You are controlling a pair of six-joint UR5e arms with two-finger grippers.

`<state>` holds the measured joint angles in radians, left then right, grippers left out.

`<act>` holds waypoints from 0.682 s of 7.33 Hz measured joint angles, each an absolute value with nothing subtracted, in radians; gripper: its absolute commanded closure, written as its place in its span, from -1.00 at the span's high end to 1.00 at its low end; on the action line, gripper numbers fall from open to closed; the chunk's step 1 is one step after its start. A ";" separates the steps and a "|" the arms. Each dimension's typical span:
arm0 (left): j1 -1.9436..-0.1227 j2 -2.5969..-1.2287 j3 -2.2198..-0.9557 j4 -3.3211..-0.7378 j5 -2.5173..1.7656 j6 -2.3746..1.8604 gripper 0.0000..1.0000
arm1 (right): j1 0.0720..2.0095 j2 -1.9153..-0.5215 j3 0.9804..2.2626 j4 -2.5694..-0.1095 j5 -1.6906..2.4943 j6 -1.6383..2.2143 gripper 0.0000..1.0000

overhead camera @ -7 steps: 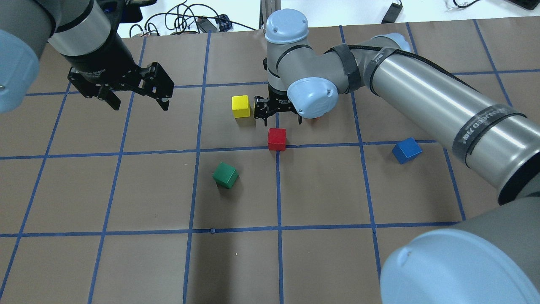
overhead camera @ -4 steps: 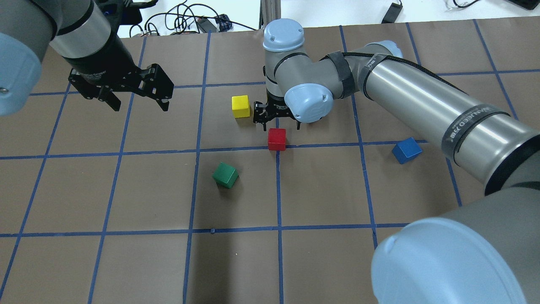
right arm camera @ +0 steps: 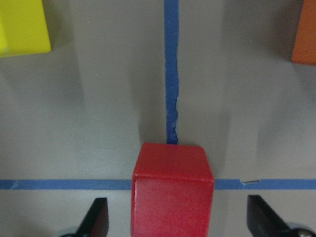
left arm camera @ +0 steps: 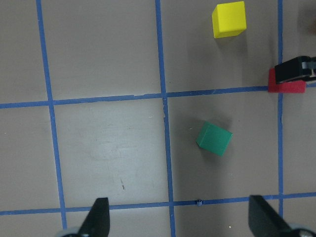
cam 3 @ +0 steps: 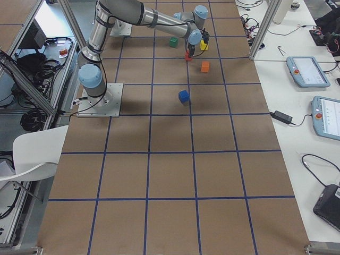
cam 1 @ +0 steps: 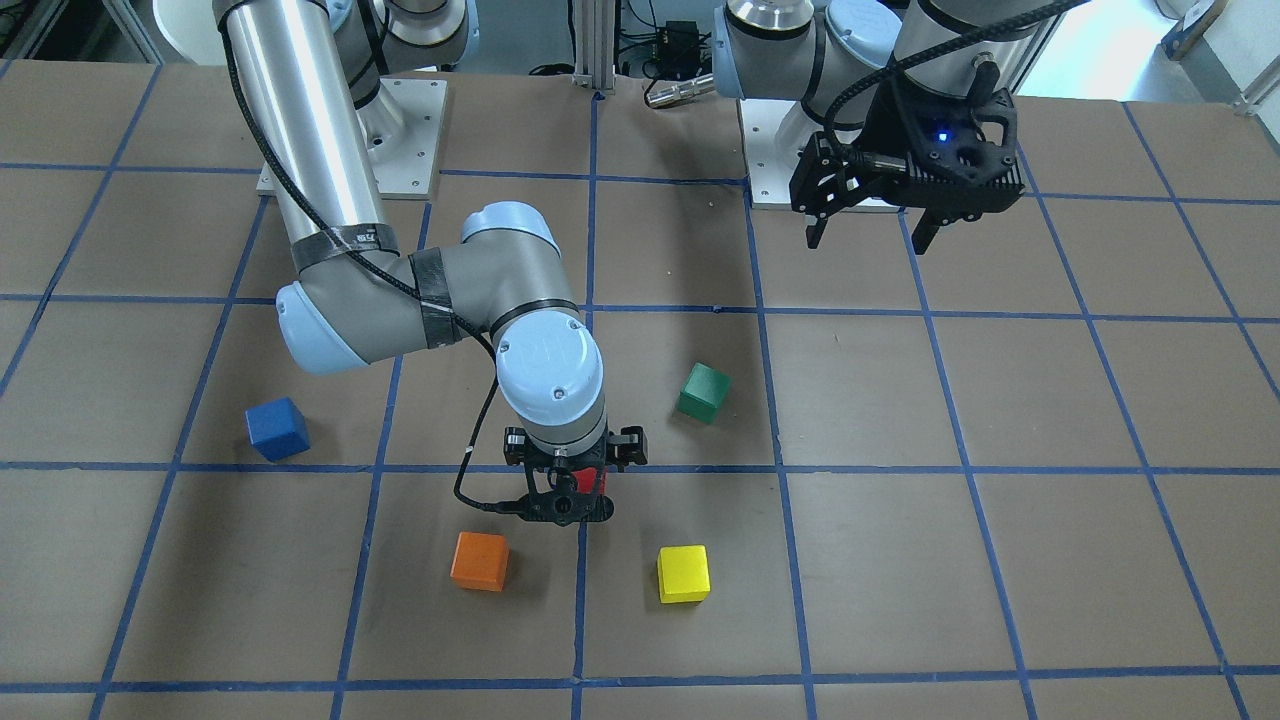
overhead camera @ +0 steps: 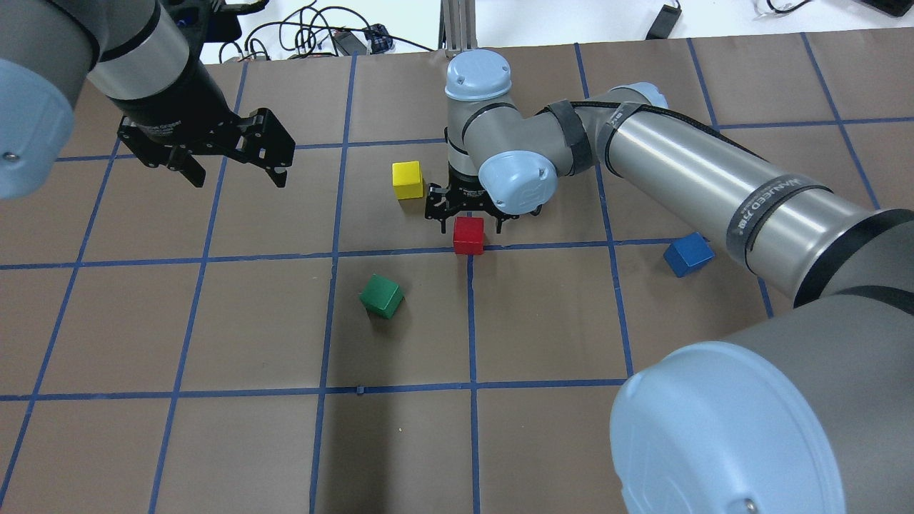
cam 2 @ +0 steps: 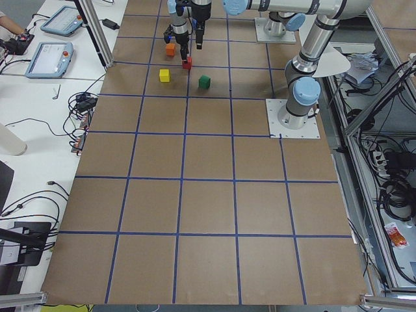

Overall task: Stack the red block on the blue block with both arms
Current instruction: 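Close the right gripper on the red cube and lift it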

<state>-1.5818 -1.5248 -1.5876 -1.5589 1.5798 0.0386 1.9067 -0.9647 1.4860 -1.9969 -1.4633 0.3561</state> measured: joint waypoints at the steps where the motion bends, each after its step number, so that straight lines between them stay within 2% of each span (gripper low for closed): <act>1: -1.582 -1.525 -1.588 -1.558 1.580 0.039 1.00 | 1.907 -0.958 1.486 -1.999 -1.455 0.361 -0.08; 2: -1.582 -1.525 -1.588 -1.557 1.580 0.040 1.00 | 1.907 -0.953 1.487 -2.001 -1.451 0.363 -0.76; 3: -1.582 -1.525 -1.588 -1.557 1.580 0.041 1.00 | 1.907 -0.951 1.486 -2.004 -1.450 0.363 -1.00; 5: -1.582 -1.525 -1.588 -1.557 1.579 0.041 1.00 | 1.907 -0.954 1.483 -2.002 -1.454 0.363 -1.00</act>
<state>-1.5815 -1.5248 -1.5877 -1.5570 1.5787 0.0410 1.9067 -0.9540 1.4831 -2.0018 -1.4536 0.3632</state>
